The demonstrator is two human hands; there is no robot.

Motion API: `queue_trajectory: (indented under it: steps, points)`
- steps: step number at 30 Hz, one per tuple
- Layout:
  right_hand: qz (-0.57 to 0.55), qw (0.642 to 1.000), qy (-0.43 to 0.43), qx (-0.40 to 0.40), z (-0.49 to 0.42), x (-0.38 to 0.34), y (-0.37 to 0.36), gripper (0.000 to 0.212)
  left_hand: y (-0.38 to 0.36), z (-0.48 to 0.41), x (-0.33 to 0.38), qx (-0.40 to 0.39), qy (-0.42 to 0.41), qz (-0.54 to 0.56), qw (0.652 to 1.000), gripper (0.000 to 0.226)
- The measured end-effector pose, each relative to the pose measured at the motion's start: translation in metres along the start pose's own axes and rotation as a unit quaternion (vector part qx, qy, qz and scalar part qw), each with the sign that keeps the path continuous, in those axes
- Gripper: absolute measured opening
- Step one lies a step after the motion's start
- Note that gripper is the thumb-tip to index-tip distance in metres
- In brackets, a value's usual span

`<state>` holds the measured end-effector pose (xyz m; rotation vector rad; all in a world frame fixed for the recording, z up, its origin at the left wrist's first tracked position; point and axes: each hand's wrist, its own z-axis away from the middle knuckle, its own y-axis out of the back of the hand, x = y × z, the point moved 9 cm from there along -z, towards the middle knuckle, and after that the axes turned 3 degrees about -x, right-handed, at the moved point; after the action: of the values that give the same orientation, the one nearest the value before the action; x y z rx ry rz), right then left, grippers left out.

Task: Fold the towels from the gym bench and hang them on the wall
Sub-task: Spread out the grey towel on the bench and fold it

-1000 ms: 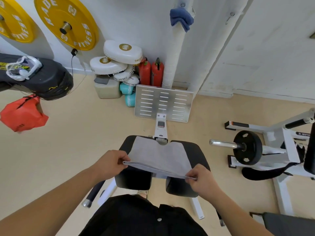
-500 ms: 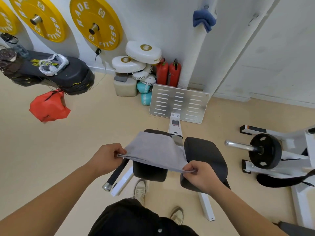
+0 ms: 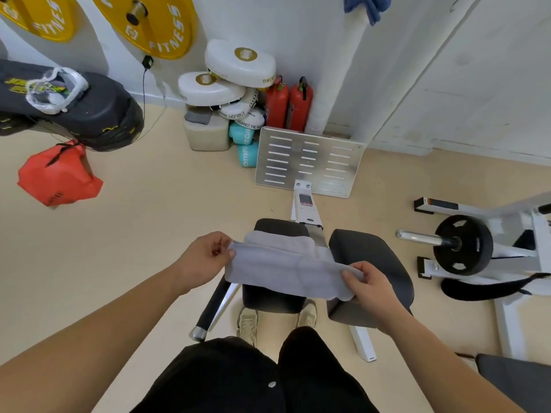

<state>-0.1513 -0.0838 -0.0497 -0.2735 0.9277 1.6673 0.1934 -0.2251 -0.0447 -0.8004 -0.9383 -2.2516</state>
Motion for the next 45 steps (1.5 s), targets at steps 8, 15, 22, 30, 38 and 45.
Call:
queue_trajectory:
  steps: [8, 15, 22, 30, 38, 45]
  points:
    - [0.042, 0.999, -0.002, 0.022, -0.085, -0.004, 0.000, 0.015, -0.023, -0.068, -0.013, 0.031, 0.095, -0.051, 0.994, 0.011]
    - [0.087, 0.995, -0.036, -0.033, -0.152, 0.007, -0.007, 0.015, -0.033, -0.112, -0.029, 0.045, 0.196, -0.074, 0.977, 0.016]
    - [0.221, 0.967, -0.071, -0.103, -0.193, 0.004, -0.032, 0.015, -0.040, -0.130, -0.051, -0.017, 0.265, -0.102, 0.959, 0.025]
    - [0.189, 0.956, -0.018, -0.223, -0.208, -0.018, -0.072, 0.046, -0.060, -0.122, -0.069, -0.018, 0.327, 0.115, 0.938, 0.033]
    - [0.199, 0.954, -0.043, -0.219, -0.203, -0.019, -0.062, 0.017, -0.063, -0.116, -0.068, -0.057, 0.365, 0.280, 0.886, 0.039]
    - [0.165, 0.967, 0.014, -0.193, -0.170, -0.055, -0.024, 0.033, -0.026, -0.107, -0.024, -0.056, 0.252, 0.321, 0.911, 0.029]
